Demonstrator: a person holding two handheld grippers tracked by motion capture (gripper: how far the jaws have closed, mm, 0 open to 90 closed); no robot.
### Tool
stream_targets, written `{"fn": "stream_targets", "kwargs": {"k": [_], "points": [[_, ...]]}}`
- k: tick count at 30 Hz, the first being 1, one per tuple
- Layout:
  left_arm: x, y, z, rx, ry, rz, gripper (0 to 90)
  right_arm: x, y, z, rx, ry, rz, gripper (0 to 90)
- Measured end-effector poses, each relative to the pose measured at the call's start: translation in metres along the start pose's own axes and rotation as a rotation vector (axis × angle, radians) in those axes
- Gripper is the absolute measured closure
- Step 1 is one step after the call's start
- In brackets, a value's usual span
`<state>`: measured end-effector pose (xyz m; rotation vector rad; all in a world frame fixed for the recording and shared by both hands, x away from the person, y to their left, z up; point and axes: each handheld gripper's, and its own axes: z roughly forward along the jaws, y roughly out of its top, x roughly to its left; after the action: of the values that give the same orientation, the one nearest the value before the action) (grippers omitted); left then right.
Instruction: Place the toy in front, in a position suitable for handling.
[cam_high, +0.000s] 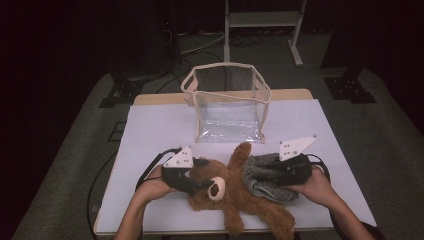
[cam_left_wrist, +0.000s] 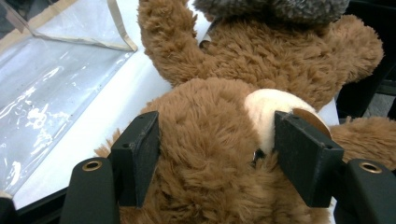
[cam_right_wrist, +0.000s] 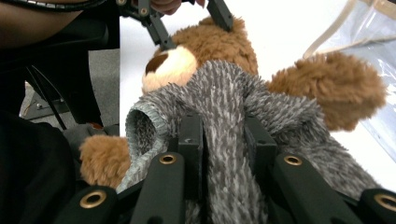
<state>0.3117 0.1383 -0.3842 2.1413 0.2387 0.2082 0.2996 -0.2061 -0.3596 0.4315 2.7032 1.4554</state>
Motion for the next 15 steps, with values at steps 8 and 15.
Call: {"fn": "stream_targets", "kwargs": {"k": [8,15], "points": [[0.003,-0.001,0.001,-0.003,-0.001,-0.019,31.5,0.022,-0.039,-0.022,-0.029,-0.070,0.061,71.9],[0.007,-0.001,-0.013,0.031,0.049,0.004,31.3,0.001,-0.034,-0.012,-0.028,-0.090,0.072,72.2]]}}
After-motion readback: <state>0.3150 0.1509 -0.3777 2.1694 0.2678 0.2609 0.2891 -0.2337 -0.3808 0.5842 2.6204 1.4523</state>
